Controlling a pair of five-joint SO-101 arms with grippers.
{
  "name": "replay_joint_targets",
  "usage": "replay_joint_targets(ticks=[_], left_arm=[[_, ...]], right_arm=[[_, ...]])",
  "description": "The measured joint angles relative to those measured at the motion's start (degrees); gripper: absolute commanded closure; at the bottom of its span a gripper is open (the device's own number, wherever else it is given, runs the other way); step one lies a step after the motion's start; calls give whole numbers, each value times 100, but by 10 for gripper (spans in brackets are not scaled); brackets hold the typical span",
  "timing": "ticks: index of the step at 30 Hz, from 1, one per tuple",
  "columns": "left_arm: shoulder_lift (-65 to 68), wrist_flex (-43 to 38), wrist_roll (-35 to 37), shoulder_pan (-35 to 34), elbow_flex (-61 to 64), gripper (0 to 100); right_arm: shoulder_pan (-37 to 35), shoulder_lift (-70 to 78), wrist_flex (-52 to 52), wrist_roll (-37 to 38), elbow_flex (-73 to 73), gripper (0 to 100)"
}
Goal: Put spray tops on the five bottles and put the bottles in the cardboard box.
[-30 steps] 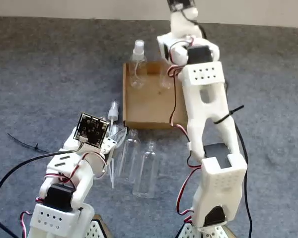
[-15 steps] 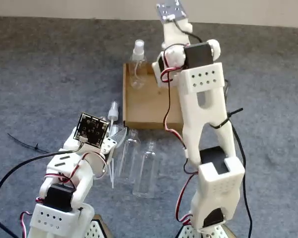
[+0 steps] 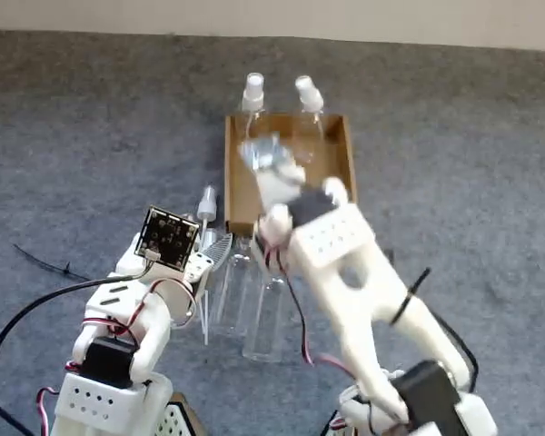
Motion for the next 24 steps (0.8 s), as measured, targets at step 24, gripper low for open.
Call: replay_joint_targets(ticks=[24], left_arm=[[0,0,0,0,44,769]], right_arm=[[-888,167,-1776,-1714,1451,731]])
